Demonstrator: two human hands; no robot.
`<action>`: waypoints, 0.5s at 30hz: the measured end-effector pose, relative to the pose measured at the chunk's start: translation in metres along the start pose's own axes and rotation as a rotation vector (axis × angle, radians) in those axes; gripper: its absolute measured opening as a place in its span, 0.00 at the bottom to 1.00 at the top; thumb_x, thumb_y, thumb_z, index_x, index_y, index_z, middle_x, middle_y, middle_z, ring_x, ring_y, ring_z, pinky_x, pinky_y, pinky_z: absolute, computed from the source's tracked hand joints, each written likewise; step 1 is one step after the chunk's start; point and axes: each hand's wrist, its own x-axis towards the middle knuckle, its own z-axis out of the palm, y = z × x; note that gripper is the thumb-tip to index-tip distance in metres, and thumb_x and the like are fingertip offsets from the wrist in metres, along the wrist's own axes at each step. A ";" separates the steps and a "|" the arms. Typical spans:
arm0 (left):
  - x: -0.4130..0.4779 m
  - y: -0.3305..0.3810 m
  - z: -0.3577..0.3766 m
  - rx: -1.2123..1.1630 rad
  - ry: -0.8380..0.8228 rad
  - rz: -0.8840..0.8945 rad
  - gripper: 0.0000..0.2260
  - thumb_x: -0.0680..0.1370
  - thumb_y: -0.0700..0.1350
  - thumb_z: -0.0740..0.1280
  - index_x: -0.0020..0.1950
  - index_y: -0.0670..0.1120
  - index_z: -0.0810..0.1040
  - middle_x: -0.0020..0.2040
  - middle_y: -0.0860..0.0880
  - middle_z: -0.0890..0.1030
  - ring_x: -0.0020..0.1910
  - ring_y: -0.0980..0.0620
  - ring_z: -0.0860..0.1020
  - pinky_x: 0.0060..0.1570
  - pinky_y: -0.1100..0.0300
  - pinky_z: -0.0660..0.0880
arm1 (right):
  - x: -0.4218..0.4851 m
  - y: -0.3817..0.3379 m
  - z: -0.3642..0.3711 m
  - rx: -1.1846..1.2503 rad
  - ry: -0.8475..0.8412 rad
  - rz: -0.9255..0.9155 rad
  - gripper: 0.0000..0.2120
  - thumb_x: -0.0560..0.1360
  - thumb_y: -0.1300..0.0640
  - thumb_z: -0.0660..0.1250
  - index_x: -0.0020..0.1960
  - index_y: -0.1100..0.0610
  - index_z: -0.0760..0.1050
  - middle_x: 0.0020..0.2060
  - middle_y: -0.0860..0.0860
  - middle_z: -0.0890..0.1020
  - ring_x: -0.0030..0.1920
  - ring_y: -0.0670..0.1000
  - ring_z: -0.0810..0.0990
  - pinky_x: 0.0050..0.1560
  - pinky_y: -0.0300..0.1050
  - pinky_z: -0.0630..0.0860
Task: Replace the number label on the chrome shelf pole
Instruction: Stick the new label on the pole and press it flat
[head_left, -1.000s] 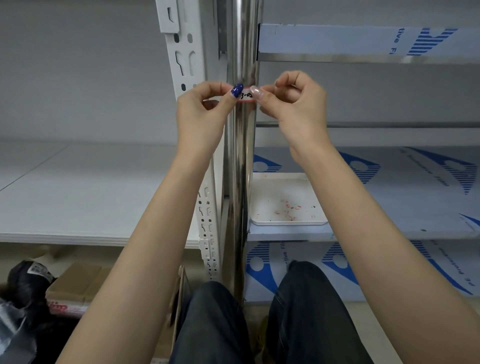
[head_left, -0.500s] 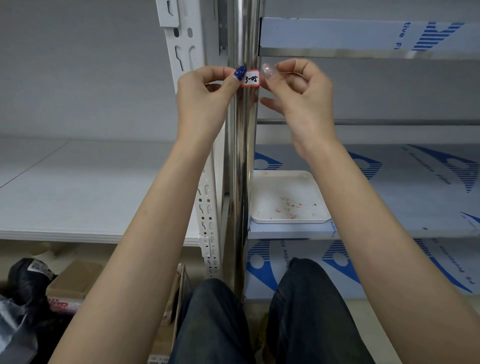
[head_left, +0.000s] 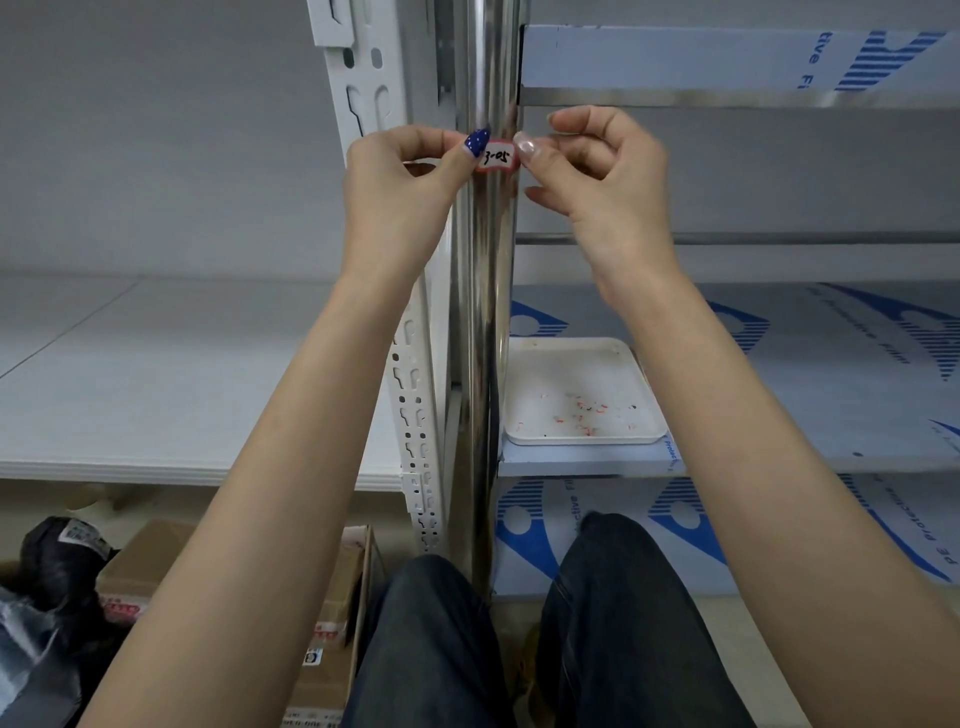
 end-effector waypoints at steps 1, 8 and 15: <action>0.000 0.000 -0.001 -0.003 -0.003 -0.002 0.04 0.75 0.48 0.69 0.42 0.51 0.80 0.35 0.58 0.78 0.36 0.64 0.74 0.42 0.67 0.71 | 0.000 0.000 0.000 0.000 -0.008 -0.005 0.12 0.72 0.62 0.72 0.51 0.56 0.72 0.39 0.48 0.82 0.43 0.43 0.82 0.50 0.43 0.81; 0.000 0.002 -0.002 -0.005 -0.026 -0.002 0.04 0.75 0.48 0.69 0.40 0.52 0.80 0.33 0.59 0.78 0.32 0.69 0.74 0.38 0.72 0.70 | 0.002 0.003 0.000 -0.034 0.000 0.005 0.12 0.71 0.64 0.72 0.48 0.55 0.72 0.36 0.46 0.82 0.40 0.41 0.82 0.52 0.43 0.80; 0.003 -0.001 -0.002 0.050 -0.025 0.022 0.04 0.75 0.48 0.70 0.40 0.52 0.79 0.35 0.57 0.78 0.33 0.64 0.73 0.39 0.69 0.70 | 0.004 0.005 0.003 -0.015 0.037 0.050 0.13 0.70 0.65 0.74 0.46 0.54 0.72 0.35 0.46 0.82 0.38 0.40 0.82 0.48 0.37 0.80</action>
